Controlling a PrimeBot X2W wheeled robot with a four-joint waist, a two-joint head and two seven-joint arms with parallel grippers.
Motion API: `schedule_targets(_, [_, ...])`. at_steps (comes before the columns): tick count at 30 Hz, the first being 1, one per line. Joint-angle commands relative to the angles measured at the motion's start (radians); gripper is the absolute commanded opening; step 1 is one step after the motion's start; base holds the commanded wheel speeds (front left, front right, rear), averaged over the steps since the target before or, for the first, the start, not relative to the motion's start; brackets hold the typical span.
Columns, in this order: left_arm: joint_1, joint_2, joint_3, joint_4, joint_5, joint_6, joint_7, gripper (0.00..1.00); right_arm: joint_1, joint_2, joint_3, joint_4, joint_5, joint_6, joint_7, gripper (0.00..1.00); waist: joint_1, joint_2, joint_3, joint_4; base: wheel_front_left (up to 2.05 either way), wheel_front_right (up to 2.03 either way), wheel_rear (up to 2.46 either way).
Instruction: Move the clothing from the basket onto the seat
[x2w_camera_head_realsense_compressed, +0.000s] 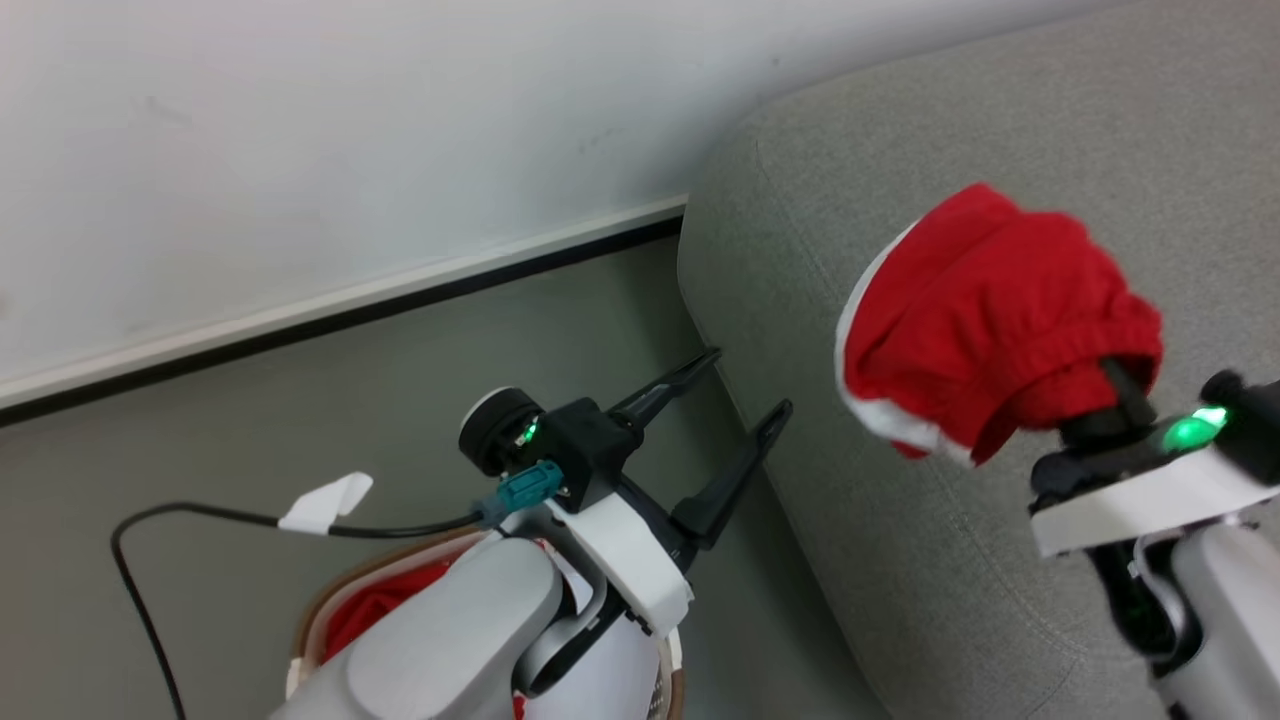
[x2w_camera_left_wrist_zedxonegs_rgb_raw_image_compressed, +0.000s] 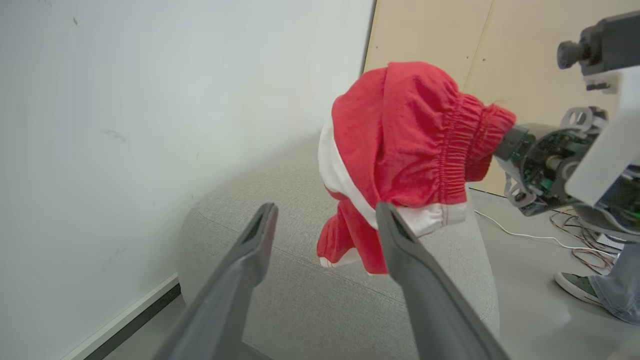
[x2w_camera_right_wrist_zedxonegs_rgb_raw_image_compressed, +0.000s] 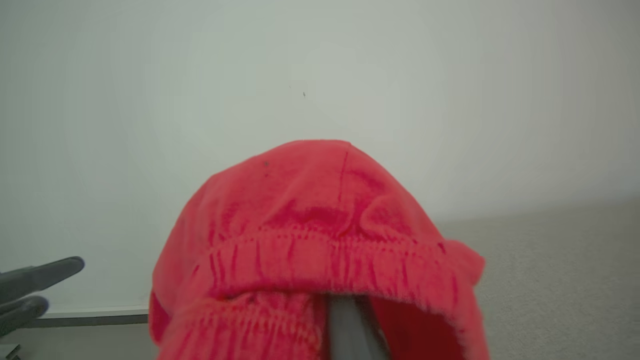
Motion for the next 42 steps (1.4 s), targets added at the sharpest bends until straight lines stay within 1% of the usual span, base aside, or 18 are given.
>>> schedule_targets(1, [-0.018, 0.009, -0.002, -0.012, 0.022, -0.009, -0.002, 1.0, -0.031, -0.009, -0.025, -0.003, 0.002, -0.003, -0.003, 0.0, 0.0, -0.0001, 0.03, 0.004, 0.0, 0.0, 0.0])
schedule_targets(5, [-0.057, 0.013, -0.022, -0.048, 0.045, -0.025, 0.008, 1.0, -0.097, -0.035, -0.104, 0.028, 0.025, -0.003, -0.003, 0.0, 0.0, -0.0001, 0.107, 0.025, 0.0, 0.0, 0.0])
schedule_targets(9, [-0.109, 0.012, -0.045, -0.092, 0.081, -0.04, 0.034, 1.0, -0.177, -0.084, -0.181, 0.082, 0.064, -0.003, -0.003, 0.0, 0.0, -0.0001, 0.205, 0.055, 0.0, 0.0, 0.0])
schedule_targets(15, [-0.175, 0.005, -0.078, -0.121, 0.124, -0.054, 0.059, 1.0, -0.299, -0.15, -0.258, 0.173, 0.099, -0.003, -0.002, 0.0, 0.0, -0.0001, 0.335, 0.088, 0.0, 0.0, 0.0])
schedule_targets(22, [-0.231, -0.01, -0.102, -0.119, 0.149, -0.071, 0.067, 1.0, -0.452, -0.25, -0.299, 0.281, 0.14, -0.002, 0.018, 0.0, 0.0, -0.0001, 0.464, 0.131, 0.0, 0.0, 0.0])
schedule_targets(26, [-0.255, -0.01, -0.101, -0.111, 0.153, -0.075, 0.066, 1.0, -0.527, -0.305, -0.305, 0.368, 0.129, -0.003, 0.058, 0.0, 0.0, -0.0001, 0.526, 0.165, 0.0, 0.0, 0.0])
schedule_targets(29, [-0.266, -0.011, -0.101, -0.103, 0.154, -0.077, 0.057, 1.0, -0.58, -0.325, -0.29, 0.45, 0.118, -0.002, 0.113, 0.0, 0.0, -0.0001, 0.558, 0.19, 0.0, 0.0, 0.0])
schedule_targets(30, [-0.266, -0.011, -0.101, -0.103, 0.154, -0.077, 0.057, 1.0, -0.58, -0.325, -0.29, 0.45, 0.118, -0.002, 0.113, 0.0, 0.0, -0.0001, 0.558, 0.19, 0.0, 0.0, 0.0])
schedule_targets(35, [-0.271, -0.021, -0.1, -0.076, 0.145, -0.079, 0.036, 1.0, -0.63, -0.361, -0.229, 0.607, 0.1, -0.002, 0.272, 0.0, 0.0, -0.0001, 0.568, 0.229, 0.0, 0.0, 0.0])
schedule_targets(36, [-0.27, -0.023, -0.099, -0.069, 0.142, -0.08, 0.031, 1.0, -0.638, -0.362, -0.215, 0.626, 0.101, -0.003, 0.303, 0.06, 0.0, -0.0001, 0.564, 0.235, 0.0, 0.0, 0.0])
schedule_targets(38, [-0.267, -0.03, -0.096, -0.054, 0.138, -0.081, 0.022, 1.0, -0.646, -0.369, -0.182, 0.645, 0.11, -0.003, 0.362, 0.36, 0.0, -0.0001, 0.551, 0.244, 0.0, 0.0, 0.0])
schedule_targets(39, [-0.265, -0.033, -0.095, -0.048, 0.135, -0.081, 0.017, 1.0, -0.642, -0.37, -0.165, 0.648, 0.119, -0.003, 0.386, 0.78, 0.0, -0.0001, 0.545, 0.246, 0.0, 0.0, 0.0])
schedule_targets(40, [-0.261, -0.035, -0.093, -0.041, 0.133, -0.082, 0.016, 1.0, -0.638, -0.379, -0.155, 0.653, 0.126, -0.002, 0.402, 1.0, 0.0, -0.0001, 0.536, 0.248, 0.0, 0.0, 0.0])
schedule_targets(42, [-0.252, -0.04, -0.091, -0.027, 0.13, -0.082, 0.011, 1.0, -0.629, -0.384, -0.131, 0.654, 0.142, -0.002, 0.432, 1.0, 0.0, -0.0001, 0.518, 0.249, 0.0, 0.0, 0.0])
